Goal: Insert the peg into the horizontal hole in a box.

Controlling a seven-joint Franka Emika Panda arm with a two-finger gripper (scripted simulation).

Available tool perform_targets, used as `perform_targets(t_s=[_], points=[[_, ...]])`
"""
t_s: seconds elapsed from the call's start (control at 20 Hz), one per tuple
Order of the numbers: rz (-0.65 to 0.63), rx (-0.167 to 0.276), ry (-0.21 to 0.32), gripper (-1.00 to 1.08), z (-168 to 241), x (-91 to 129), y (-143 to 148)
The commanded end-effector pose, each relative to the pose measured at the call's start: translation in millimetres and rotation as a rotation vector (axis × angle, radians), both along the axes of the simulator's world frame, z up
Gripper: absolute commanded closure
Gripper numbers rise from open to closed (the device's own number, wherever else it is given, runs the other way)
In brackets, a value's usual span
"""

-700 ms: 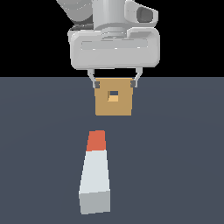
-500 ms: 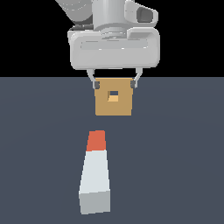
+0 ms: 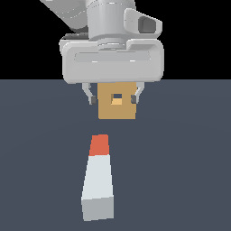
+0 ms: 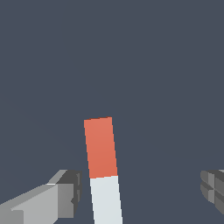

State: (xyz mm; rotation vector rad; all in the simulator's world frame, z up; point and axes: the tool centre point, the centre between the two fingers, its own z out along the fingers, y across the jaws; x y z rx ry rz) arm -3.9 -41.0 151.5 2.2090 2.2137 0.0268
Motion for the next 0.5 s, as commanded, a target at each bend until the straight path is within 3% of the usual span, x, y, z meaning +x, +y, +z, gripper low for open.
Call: perform_targets(t_s=[0.0, 0.45], points=[[0.014, -0.001, 0.004, -0.92, -11.8, -5.3, -15.3], [0.077, -0.002, 0.017, -0.92, -59.5, -21.9, -77.3]])
